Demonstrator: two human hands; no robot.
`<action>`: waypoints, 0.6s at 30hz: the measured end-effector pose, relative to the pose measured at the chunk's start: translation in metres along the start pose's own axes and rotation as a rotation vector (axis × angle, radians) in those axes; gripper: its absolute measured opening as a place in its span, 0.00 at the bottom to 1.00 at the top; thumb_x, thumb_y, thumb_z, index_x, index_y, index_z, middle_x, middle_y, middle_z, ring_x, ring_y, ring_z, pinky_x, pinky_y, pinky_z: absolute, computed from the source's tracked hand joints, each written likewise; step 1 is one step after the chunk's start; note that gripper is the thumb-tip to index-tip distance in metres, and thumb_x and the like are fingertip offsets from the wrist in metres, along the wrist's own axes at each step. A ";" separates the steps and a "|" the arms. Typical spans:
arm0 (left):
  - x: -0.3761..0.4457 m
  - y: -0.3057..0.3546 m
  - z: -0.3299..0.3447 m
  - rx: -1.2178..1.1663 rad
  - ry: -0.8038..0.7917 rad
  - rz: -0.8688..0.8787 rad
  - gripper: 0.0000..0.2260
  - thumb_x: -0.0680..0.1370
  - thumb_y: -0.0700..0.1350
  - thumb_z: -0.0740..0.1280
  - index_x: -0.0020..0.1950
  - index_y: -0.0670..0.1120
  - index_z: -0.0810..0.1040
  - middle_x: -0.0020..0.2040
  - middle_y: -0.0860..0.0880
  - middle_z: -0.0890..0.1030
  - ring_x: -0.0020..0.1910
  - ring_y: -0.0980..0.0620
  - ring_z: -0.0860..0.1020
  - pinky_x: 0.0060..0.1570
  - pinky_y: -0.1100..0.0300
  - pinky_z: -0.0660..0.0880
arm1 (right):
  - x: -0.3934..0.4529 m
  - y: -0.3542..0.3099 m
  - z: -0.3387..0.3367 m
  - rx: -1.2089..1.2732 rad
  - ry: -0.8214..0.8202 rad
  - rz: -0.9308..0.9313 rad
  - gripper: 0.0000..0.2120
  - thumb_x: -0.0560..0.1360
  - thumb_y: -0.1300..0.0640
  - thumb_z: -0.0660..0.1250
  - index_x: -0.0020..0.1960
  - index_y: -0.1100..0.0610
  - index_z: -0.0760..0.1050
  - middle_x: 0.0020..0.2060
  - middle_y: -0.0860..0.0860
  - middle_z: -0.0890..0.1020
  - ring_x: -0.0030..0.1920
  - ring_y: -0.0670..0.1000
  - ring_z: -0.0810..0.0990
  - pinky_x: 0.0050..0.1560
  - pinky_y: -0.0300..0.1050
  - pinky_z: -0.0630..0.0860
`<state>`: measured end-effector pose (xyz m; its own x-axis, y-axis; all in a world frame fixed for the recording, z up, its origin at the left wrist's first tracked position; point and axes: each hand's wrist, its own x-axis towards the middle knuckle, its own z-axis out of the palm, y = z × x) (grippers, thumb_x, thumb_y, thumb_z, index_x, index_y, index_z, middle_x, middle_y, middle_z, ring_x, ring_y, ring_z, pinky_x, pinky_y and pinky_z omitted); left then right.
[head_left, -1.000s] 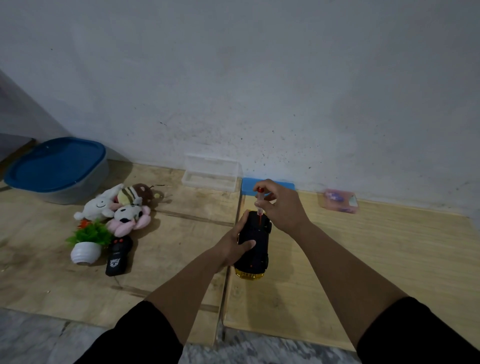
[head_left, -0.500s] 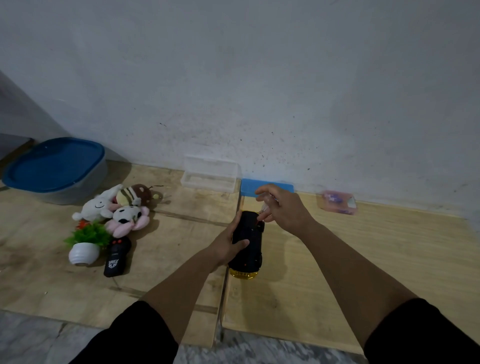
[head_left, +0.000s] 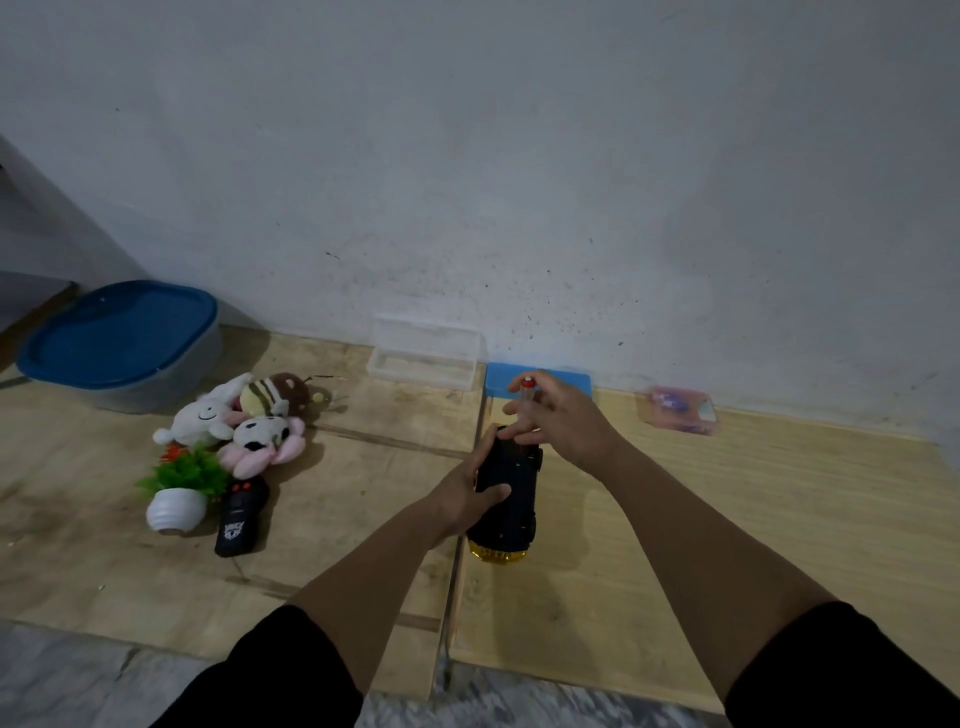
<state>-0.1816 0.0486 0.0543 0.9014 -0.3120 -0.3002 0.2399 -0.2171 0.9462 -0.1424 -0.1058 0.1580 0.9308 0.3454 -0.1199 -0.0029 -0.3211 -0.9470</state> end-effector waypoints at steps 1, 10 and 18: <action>0.001 0.003 0.002 -0.002 -0.002 0.008 0.32 0.76 0.49 0.67 0.73 0.67 0.53 0.65 0.54 0.71 0.62 0.55 0.72 0.57 0.54 0.76 | 0.001 -0.001 0.003 -0.021 0.018 -0.023 0.05 0.79 0.60 0.58 0.52 0.54 0.72 0.47 0.55 0.80 0.40 0.50 0.85 0.39 0.37 0.80; 0.003 0.009 0.010 -0.031 -0.007 0.040 0.31 0.76 0.50 0.67 0.72 0.66 0.54 0.66 0.54 0.72 0.62 0.52 0.74 0.56 0.50 0.77 | -0.005 0.002 0.002 -0.016 0.195 -0.071 0.08 0.76 0.58 0.66 0.51 0.56 0.67 0.48 0.59 0.78 0.38 0.54 0.85 0.41 0.48 0.83; 0.000 0.012 0.009 -0.048 -0.042 0.064 0.27 0.76 0.48 0.67 0.60 0.78 0.62 0.52 0.67 0.78 0.50 0.67 0.78 0.40 0.67 0.77 | -0.007 0.000 0.007 0.046 0.197 -0.100 0.05 0.78 0.59 0.62 0.54 0.54 0.72 0.47 0.54 0.77 0.36 0.50 0.85 0.37 0.39 0.82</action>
<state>-0.1823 0.0378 0.0644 0.8997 -0.3627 -0.2428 0.2002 -0.1516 0.9680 -0.1519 -0.1019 0.1568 0.9807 0.1931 0.0317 0.0808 -0.2519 -0.9644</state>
